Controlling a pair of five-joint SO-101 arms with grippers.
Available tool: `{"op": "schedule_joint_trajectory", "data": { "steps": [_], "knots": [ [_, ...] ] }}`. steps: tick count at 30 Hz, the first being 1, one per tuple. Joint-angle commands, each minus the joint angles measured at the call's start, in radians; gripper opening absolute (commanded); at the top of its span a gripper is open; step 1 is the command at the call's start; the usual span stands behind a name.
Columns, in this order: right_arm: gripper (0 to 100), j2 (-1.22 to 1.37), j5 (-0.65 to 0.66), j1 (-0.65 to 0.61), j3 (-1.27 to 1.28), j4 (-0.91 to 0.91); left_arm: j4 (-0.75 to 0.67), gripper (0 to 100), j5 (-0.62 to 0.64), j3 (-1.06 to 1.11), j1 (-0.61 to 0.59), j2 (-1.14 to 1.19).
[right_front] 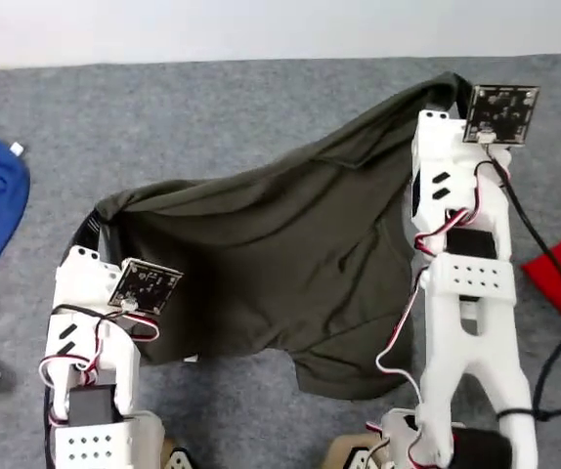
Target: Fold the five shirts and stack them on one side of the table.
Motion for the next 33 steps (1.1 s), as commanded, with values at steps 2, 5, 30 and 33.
{"op": "schedule_joint_trajectory", "data": {
  "steps": [2,5,30,33],
  "knots": [
    [0.8,0.022,0.014,-0.012,-0.017,-0.035,-0.046,0,-0.006,0.002,0.005,0.002],
    [0.8,0.041,0.014,-0.015,-0.034,-0.028,-0.054,0,-0.006,-0.004,0.003,0.112],
    [0.8,0.564,0.014,-0.013,-0.592,-0.022,-0.097,0,0.250,-1.175,0.014,1.577],
    [0.8,0.657,0.034,-0.013,-0.724,0.019,-0.020,0,0.250,-1.333,0.012,1.706]
  ]
}}
